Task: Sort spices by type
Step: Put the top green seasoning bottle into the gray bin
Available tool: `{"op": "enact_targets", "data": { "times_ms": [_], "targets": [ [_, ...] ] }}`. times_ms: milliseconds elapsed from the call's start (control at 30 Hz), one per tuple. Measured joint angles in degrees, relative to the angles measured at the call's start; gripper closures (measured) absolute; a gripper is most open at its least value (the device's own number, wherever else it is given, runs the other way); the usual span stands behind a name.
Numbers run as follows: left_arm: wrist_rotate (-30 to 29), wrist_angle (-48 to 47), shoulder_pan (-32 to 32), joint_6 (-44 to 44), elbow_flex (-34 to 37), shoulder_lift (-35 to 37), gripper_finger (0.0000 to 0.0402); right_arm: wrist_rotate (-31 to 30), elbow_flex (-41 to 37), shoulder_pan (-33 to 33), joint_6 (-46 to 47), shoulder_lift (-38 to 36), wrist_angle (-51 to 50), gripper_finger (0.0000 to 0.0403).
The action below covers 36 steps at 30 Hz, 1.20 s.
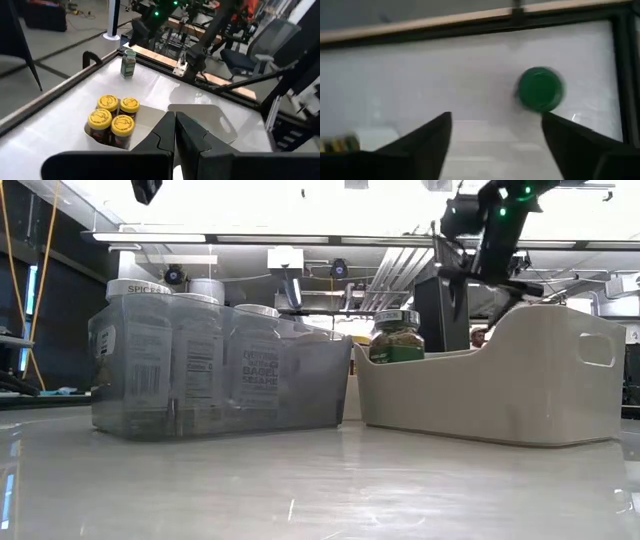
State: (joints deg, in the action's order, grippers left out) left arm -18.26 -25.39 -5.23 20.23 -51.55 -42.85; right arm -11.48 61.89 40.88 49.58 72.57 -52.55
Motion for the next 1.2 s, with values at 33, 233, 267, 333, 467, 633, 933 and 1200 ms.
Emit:
{"op": "enact_targets", "data": {
  "times_ms": [33,233,267,333,467,633,933,1200],
  "targets": [
    [-0.04,0.0,0.0,0.94,0.0,0.0,0.0401,0.51,-0.01,2.04,1.35,0.15,-0.18,0.008],
    [-0.28,0.0,0.33,1.61,0.0,0.0,0.0401,-1.5,-0.02,6.69,13.51,0.62,-0.36,0.003],
    [-0.27,0.0,0.62,1.7,0.0,0.0,0.0401,-2.53,-0.02,6.58,14.8,1.13,-0.36,0.0029],
    [-0.29,0.0,1.15,1.85,0.0,0.0,0.0401,-3.59,-0.02,6.58,16.65,2.74,-0.26,0.0031],
    [-0.27,-0.01,1.91,2.13,0.0,0.0,0.0401,-4.56,-0.02,6.58,18.25,7.11,0.69,0.0038],
    [2.54,-0.02,1.9,2.19,0.0,0.0,0.0401,-5.3,-0.02,6.67,19.91,12.26,-0.52,0.0041],
    [4.19,-0.05,1.9,2.19,0.0,0.0,0.0401,-4.8,-0.04,6.39,23.65,16.53,-1.52,0.0041],
    [4.16,-0.06,1.9,2.19,0.0,0.0,0.0401,-4.22,-0.04,6.49,23.52,18.51,-1.39,0.0065]
  ]
}}
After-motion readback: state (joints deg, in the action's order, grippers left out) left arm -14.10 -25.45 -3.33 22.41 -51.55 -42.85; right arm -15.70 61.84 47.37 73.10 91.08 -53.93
